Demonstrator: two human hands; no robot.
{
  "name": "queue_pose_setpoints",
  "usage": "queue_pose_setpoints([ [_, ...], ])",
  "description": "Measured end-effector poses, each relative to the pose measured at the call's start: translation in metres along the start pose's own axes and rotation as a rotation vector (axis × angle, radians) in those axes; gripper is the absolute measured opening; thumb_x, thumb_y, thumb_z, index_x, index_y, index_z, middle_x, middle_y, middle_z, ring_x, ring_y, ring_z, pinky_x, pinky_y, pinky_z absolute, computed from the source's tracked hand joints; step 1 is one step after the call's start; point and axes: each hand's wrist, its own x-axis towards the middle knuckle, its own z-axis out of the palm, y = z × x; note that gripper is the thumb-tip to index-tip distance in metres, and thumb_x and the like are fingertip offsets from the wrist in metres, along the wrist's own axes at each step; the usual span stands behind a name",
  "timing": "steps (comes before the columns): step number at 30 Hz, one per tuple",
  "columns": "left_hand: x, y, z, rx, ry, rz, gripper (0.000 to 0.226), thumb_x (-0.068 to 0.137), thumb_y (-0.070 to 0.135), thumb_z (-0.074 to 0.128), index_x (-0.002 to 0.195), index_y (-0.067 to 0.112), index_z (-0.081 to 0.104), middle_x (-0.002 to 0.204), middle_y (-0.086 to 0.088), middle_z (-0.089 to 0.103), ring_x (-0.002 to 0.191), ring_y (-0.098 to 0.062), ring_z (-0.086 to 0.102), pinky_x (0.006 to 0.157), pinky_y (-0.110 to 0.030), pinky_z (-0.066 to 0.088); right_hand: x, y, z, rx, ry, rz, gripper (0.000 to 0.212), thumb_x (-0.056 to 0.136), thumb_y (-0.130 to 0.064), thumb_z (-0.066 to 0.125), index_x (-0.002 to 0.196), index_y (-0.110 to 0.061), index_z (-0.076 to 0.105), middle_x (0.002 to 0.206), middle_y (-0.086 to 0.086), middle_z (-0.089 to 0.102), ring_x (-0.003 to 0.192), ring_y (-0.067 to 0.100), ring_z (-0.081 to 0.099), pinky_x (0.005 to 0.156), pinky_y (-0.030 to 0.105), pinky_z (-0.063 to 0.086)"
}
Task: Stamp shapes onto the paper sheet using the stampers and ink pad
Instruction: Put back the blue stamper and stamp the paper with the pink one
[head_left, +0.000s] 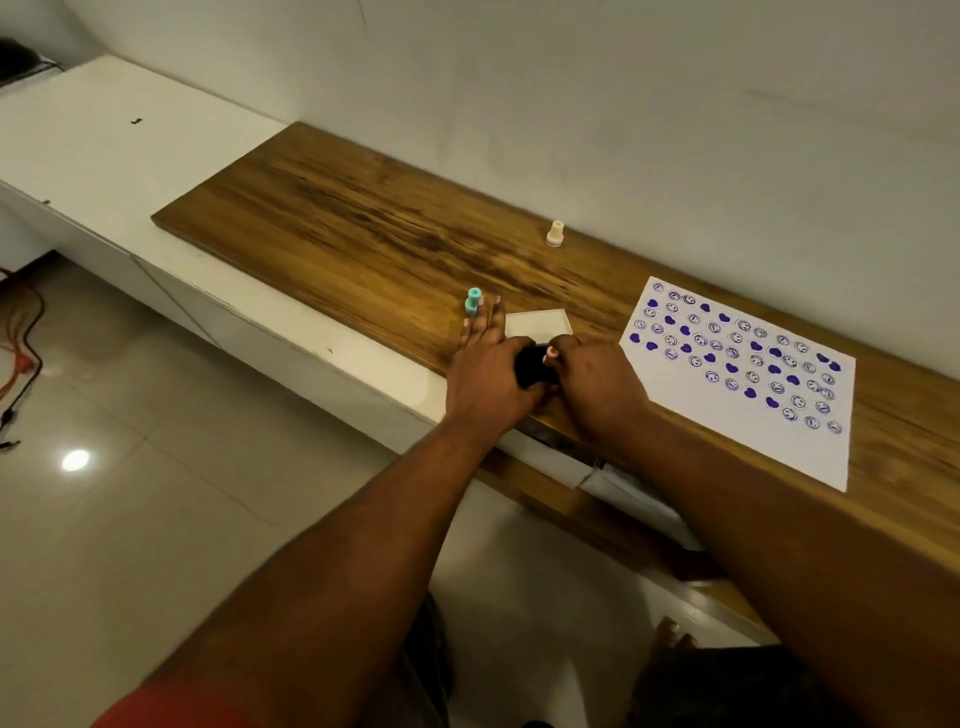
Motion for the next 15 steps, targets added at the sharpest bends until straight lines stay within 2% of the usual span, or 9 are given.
queue_pose_setpoints([
  [3, -0.001, 0.003, -0.002, 0.013, -0.028, -0.027, 0.069, 0.083, 0.067, 0.072, 0.14, 0.029, 0.063, 0.173, -0.012, 0.016, 0.162, -0.028, 0.004, 0.125, -0.038, -0.001, 0.012, 0.003, -0.008, -0.07, -0.044, -0.051, 0.028, 0.098, -0.027, 0.063, 0.122, -0.012, 0.062, 0.115, 0.012, 0.069, 0.097, 0.029, 0.066, 0.08, 0.034, 0.047],
  [6, -0.002, 0.005, -0.004, 0.012, -0.034, -0.037, 0.069, 0.083, 0.066, 0.073, 0.141, 0.029, 0.062, 0.173, -0.013, 0.018, 0.162, -0.028, 0.004, 0.128, -0.04, 0.002, 0.011, 0.004, -0.007, -0.027, -0.032, -0.03, 0.023, 0.098, -0.026, 0.062, 0.117, -0.013, 0.065, 0.111, 0.012, 0.07, 0.094, 0.028, 0.066, 0.077, 0.032, 0.045],
  [9, -0.002, 0.004, -0.003, 0.0, -0.027, -0.034, 0.069, 0.084, 0.066, 0.072, 0.141, 0.03, 0.062, 0.173, -0.013, 0.019, 0.162, -0.028, 0.006, 0.128, -0.042, 0.004, 0.004, 0.002, -0.002, 0.064, 0.007, -0.005, 0.023, 0.102, -0.025, 0.057, 0.118, -0.011, 0.066, 0.113, 0.013, 0.071, 0.096, 0.029, 0.067, 0.085, 0.037, 0.054],
  [15, -0.002, 0.006, -0.003, 0.017, -0.038, -0.055, 0.07, 0.085, 0.065, 0.071, 0.144, 0.029, 0.06, 0.172, -0.014, 0.02, 0.162, -0.027, 0.006, 0.128, -0.04, 0.003, -0.001, -0.003, 0.003, 0.094, 0.053, 0.053, 0.029, 0.105, -0.027, 0.052, 0.126, -0.009, 0.063, 0.121, 0.015, 0.068, 0.105, 0.03, 0.065, 0.092, 0.04, 0.054],
])
